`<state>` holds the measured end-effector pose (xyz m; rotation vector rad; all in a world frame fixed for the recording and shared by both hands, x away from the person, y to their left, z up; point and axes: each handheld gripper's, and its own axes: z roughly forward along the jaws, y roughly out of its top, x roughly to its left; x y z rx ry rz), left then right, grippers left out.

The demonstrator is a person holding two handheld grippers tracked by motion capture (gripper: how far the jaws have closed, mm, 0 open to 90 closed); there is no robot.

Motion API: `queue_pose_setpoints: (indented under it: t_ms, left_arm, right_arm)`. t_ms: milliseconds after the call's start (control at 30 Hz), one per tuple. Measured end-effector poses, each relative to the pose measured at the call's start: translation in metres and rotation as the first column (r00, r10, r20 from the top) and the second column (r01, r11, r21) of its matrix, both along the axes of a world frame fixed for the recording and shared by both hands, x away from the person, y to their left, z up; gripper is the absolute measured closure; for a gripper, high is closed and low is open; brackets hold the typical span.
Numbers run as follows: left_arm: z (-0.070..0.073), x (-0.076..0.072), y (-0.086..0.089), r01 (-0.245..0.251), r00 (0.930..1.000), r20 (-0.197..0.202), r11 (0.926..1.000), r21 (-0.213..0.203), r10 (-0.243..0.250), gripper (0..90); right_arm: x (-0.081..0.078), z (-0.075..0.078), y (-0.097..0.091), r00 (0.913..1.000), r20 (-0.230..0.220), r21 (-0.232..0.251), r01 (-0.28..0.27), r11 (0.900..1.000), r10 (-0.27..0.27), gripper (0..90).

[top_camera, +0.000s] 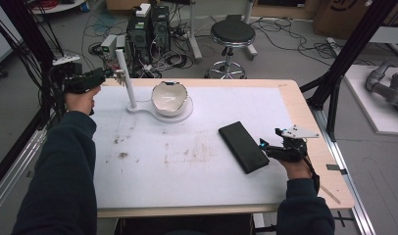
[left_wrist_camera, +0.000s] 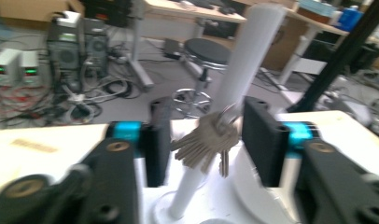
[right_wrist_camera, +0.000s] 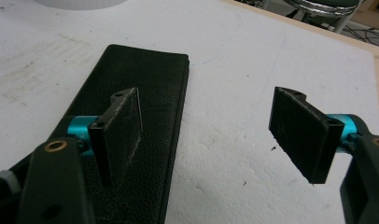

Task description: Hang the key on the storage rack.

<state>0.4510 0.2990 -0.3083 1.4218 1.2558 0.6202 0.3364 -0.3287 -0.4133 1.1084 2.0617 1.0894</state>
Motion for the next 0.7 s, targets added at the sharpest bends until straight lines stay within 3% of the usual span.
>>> queue_pose_setpoints:
  t_ms: [33,67,133,167,200,267,433,700]
  left_arm:
    - [-0.003,-0.004,0.002,-0.014,0.9999,0.009,0.9999,-0.001,0.014,43.2]
    - [-0.006,-0.008,0.003,-0.019,0.9997,0.016,0.9998,0.001,0.019,43.2]
    - [-0.013,-0.017,0.004,-0.024,0.9994,0.024,0.9997,0.003,0.024,34.8]
    - [-0.017,-0.021,0.004,-0.032,0.9994,0.011,0.9995,0.001,0.032,27.0]
    - [-0.02,-0.024,0.003,-0.042,0.9991,0.003,0.9991,-0.003,0.042,27.0]
    - [-0.029,-0.034,0.0,-0.041,0.9992,0.007,0.9991,0.008,0.041,18.3]
    - [-0.044,-0.055,-0.011,0.012,0.9992,0.036,0.9965,0.082,-0.015,18.3]
    - [-0.056,-0.081,-0.023,0.052,0.9934,0.096,0.9931,0.105,-0.063,18.8]
  right_arm:
    - [0.0,0.001,0.0,1.0,0.004,-0.001,0.002,1.0,-0.002,25.8]
    - [0.0,0.001,0.0,1.0,0.004,-0.001,0.002,1.0,-0.002,25.8]
    - [0.0,0.001,-0.001,1.0,0.005,0.006,0.007,1.0,-0.007,25.7]
    - [0.001,0.001,-0.001,1.0,0.007,0.007,0.006,1.0,-0.006,25.8]
    - [0.001,0.001,-0.001,1.0,0.007,0.007,0.006,1.0,-0.006,25.8]
    - [0.001,0.001,-0.001,0.9999,0.005,0.008,0.009,0.9999,-0.009,25.7]
    - [0.005,0.001,0.002,1.0,0.0,0.003,0.01,0.9999,-0.01,25.7]
    - [0.003,0.002,0.002,0.9999,-0.002,0.006,0.017,0.9998,-0.017,25.6]
